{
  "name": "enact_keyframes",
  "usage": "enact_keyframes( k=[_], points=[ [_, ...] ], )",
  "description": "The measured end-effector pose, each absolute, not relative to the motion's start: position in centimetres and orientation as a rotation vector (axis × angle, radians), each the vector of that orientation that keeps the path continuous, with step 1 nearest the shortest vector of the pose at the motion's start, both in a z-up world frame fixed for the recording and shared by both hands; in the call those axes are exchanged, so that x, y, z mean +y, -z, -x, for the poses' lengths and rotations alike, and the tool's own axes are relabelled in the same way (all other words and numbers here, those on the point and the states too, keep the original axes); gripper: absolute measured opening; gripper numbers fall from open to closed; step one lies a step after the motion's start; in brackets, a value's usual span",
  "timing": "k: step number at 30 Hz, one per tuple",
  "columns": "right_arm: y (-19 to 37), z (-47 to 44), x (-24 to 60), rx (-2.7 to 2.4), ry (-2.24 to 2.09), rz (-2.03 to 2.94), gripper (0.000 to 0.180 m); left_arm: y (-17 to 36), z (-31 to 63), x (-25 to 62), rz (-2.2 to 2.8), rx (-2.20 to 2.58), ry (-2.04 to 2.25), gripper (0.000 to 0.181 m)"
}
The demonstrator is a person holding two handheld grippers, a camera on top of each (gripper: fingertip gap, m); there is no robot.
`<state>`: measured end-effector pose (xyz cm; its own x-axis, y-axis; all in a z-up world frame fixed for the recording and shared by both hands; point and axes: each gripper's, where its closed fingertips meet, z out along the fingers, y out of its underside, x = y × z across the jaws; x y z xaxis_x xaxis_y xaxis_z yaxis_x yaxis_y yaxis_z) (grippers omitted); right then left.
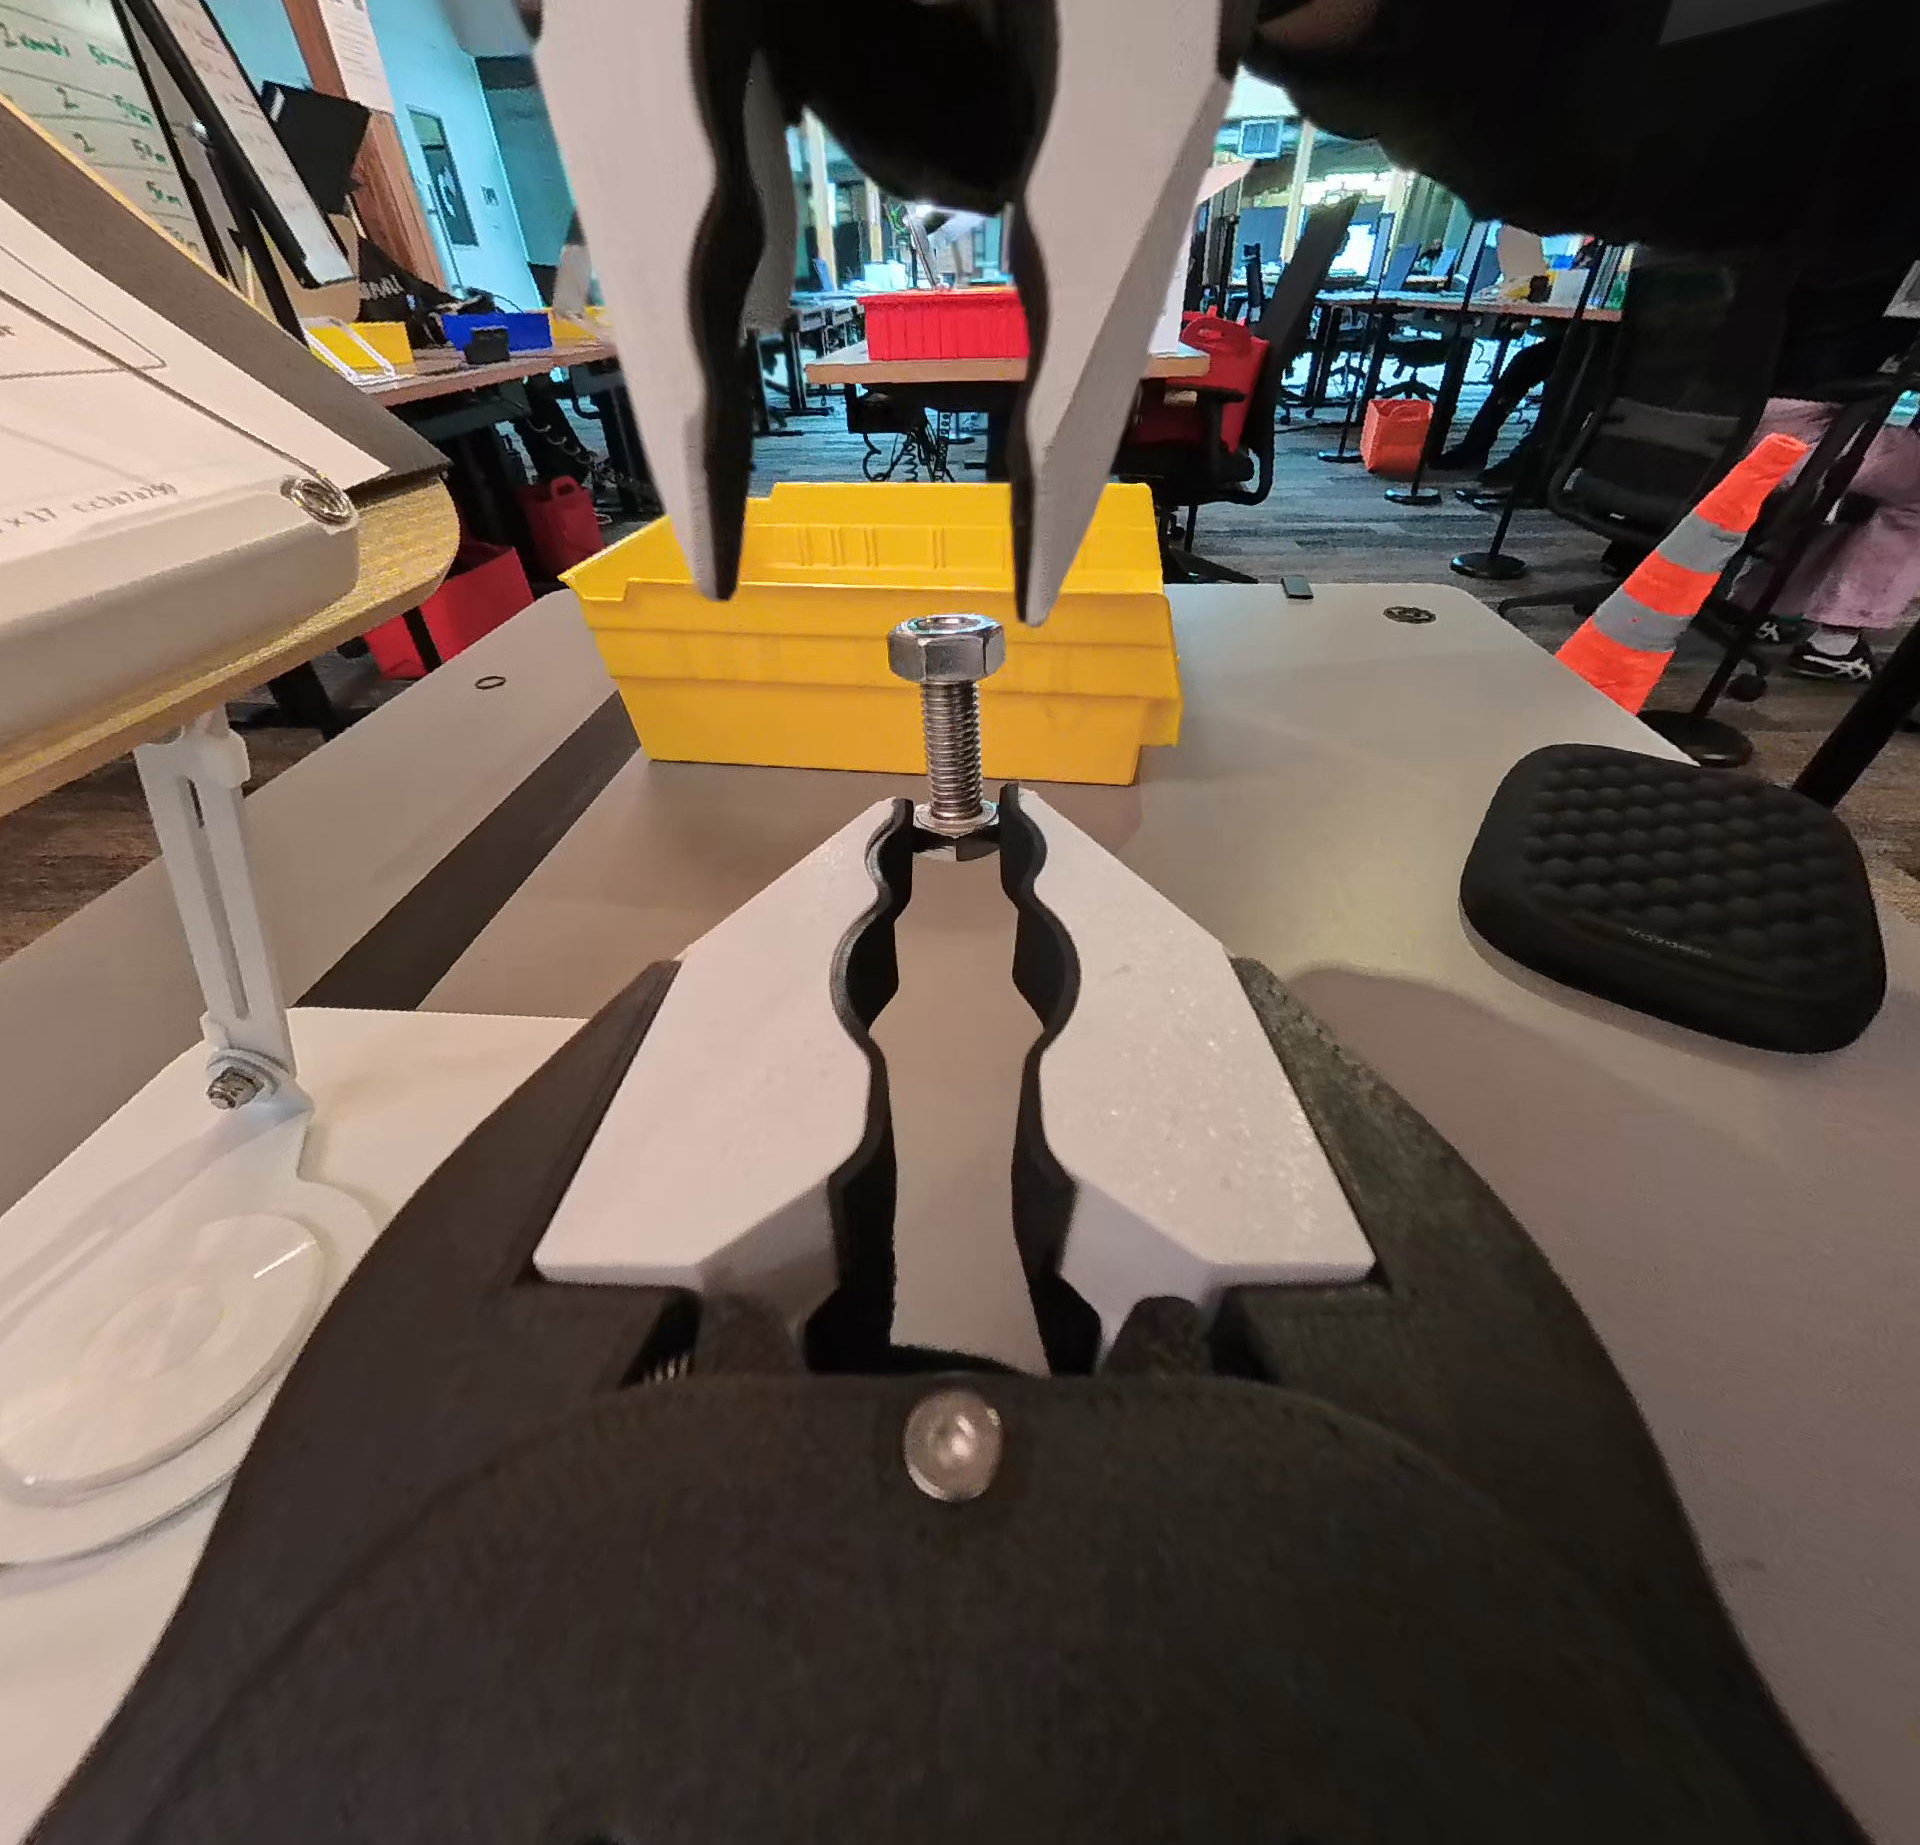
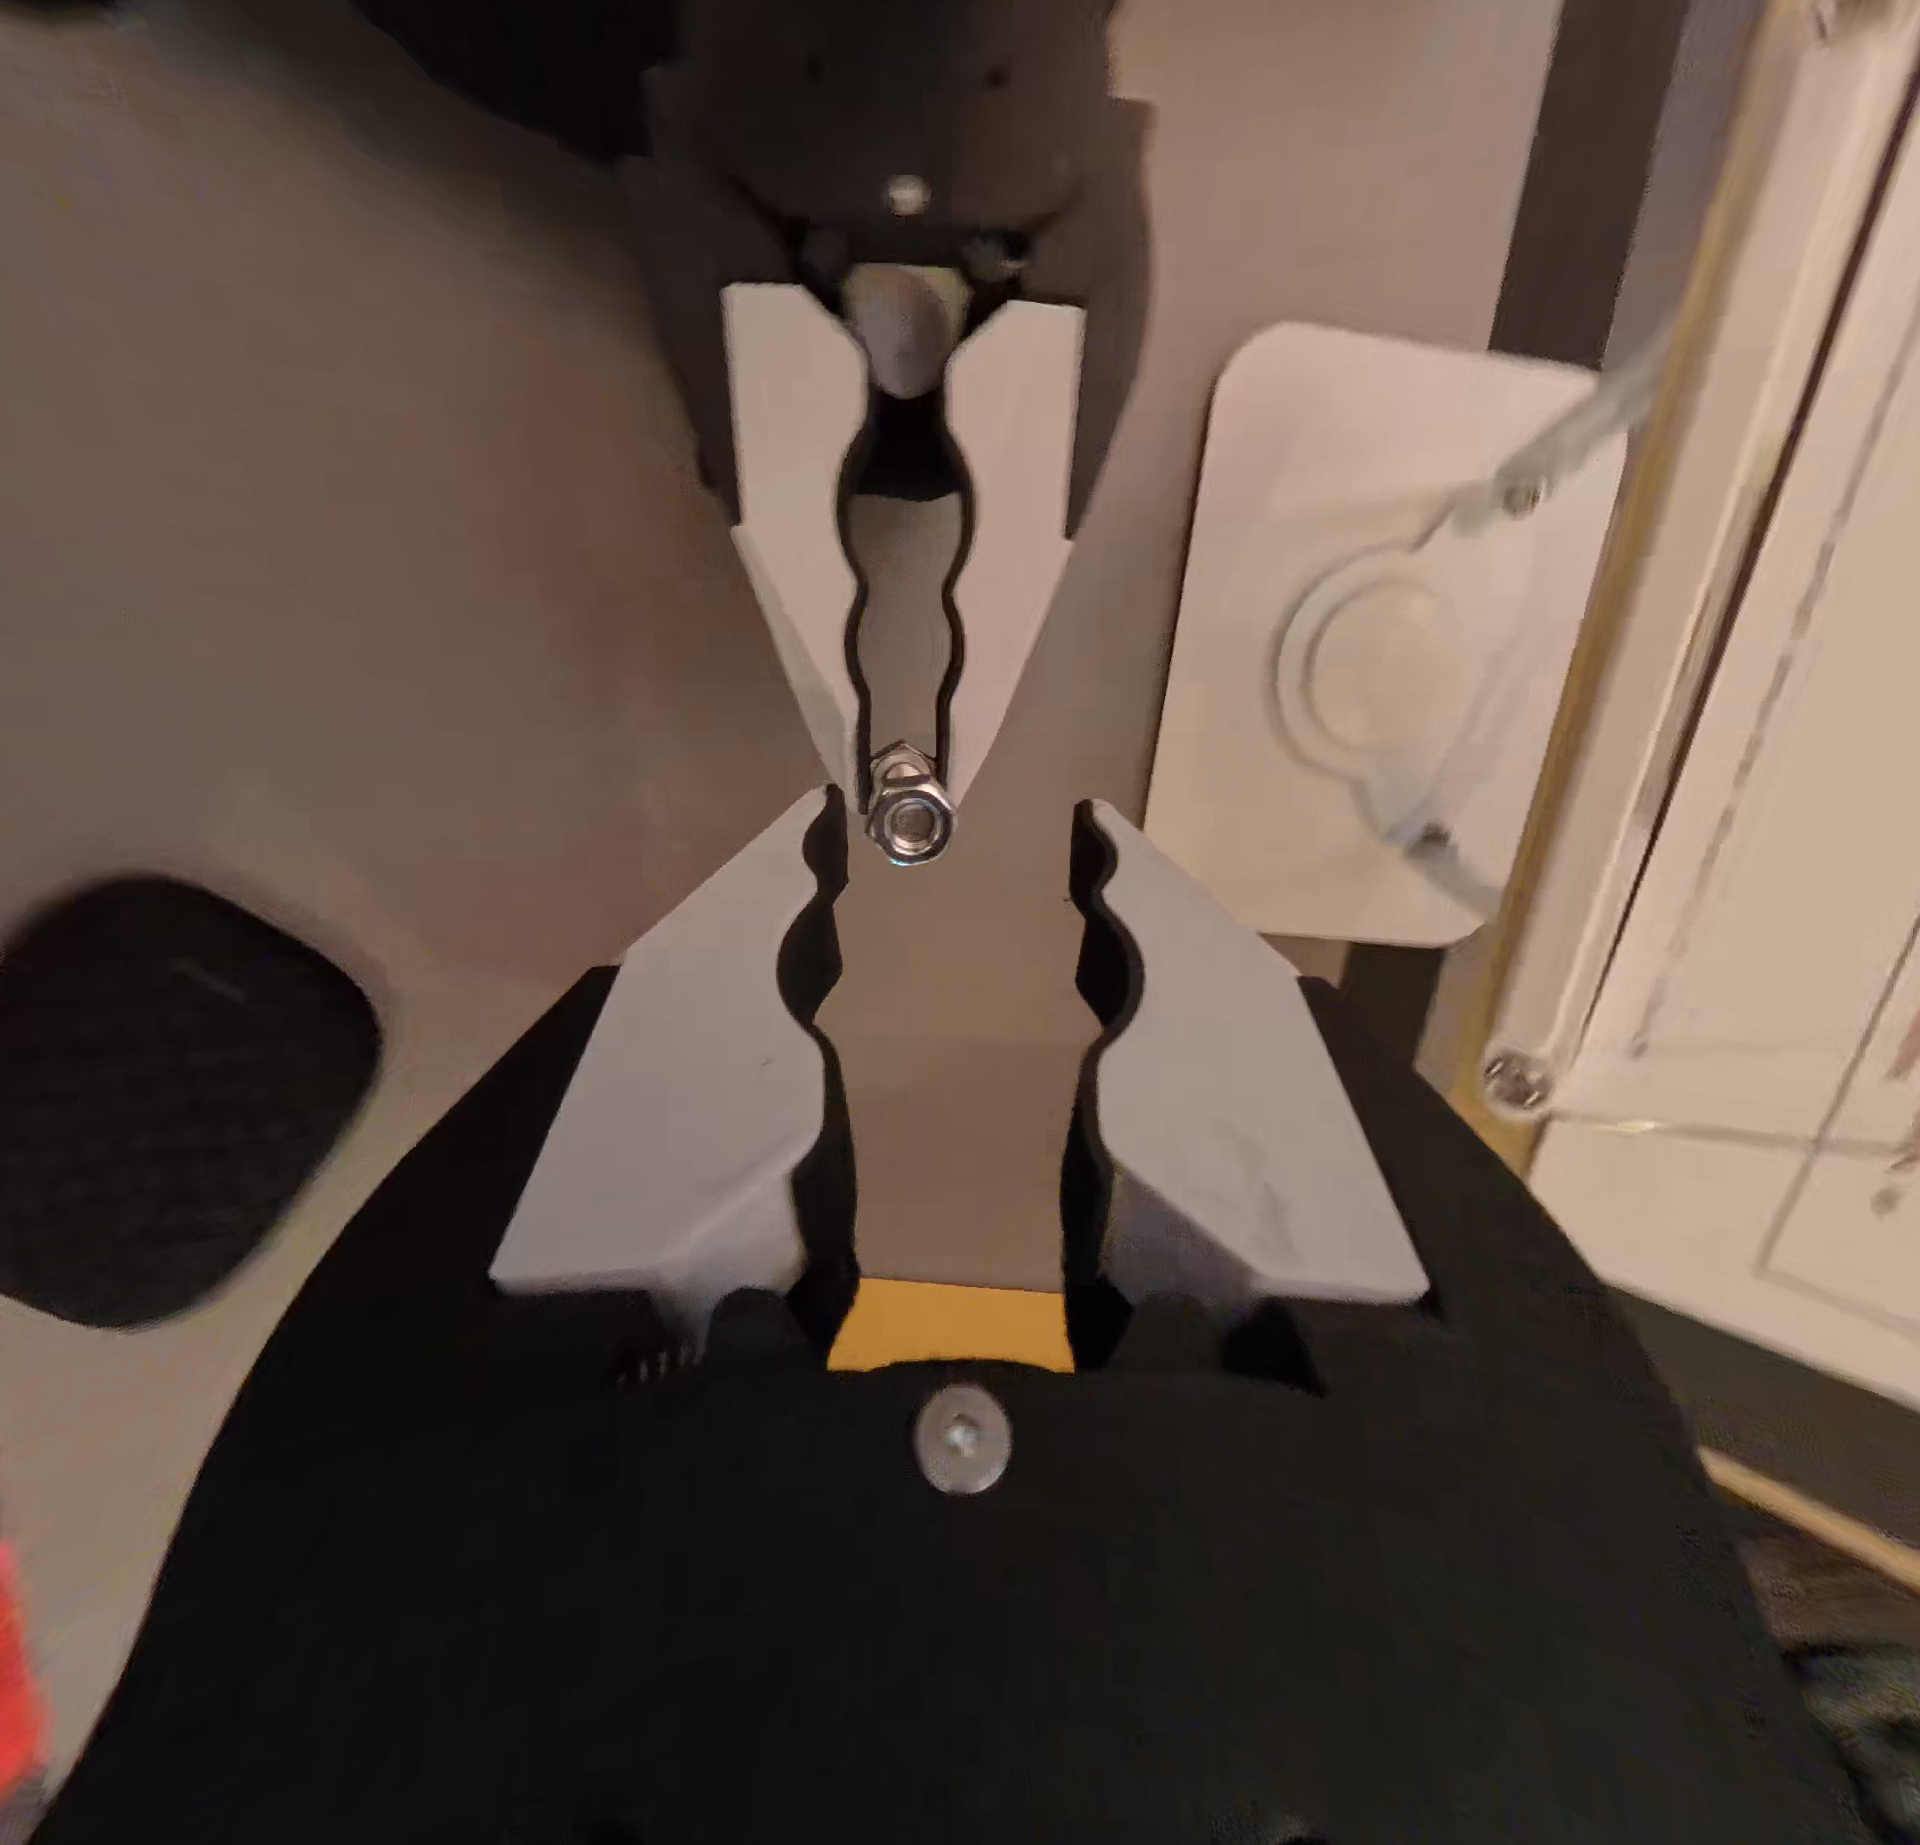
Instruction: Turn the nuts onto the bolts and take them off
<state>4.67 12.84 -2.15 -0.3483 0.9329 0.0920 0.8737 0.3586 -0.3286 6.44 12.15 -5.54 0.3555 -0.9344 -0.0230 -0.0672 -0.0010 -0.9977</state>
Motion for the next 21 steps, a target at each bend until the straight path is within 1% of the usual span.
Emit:
enact_keyframes(
  k=[3,5,10,11,12,13,17,21],
  points=[
    [2.5,-5.0,12.6,-2.505,-0.215,1.375,0.041,5.5,-6.5,12.1,1.398,0.988,0.904,0.015],
    [2.8,-5.2,12.5,-2.578,-0.155,1.239,0.034,5.5,-6.5,12.1,1.398,0.989,0.904,0.015],
    [3.7,-5.6,12.3,-2.681,-0.051,1.038,0.026,5.5,-6.5,12.0,1.396,0.990,0.908,0.015],
    [3.8,-5.6,12.3,-2.688,-0.036,1.028,0.022,5.5,-6.5,12.0,1.396,0.991,0.907,0.015],
    [3.9,-5.7,12.5,-2.690,-0.027,1.033,0.017,5.5,-6.5,12.0,1.397,0.992,0.906,0.015],
    [3.9,-5.7,12.5,-2.691,-0.033,1.040,0.016,5.5,-6.6,12.0,1.397,0.992,0.906,0.015],
    [4.0,-5.9,12.3,-2.674,-0.097,1.150,0.015,5.6,-6.7,12.0,1.398,0.996,0.904,0.015],
    [4.0,-6.0,12.4,-2.577,-0.168,1.445,0.016,5.6,-6.7,12.0,1.400,0.993,0.900,0.015]
  ],
)
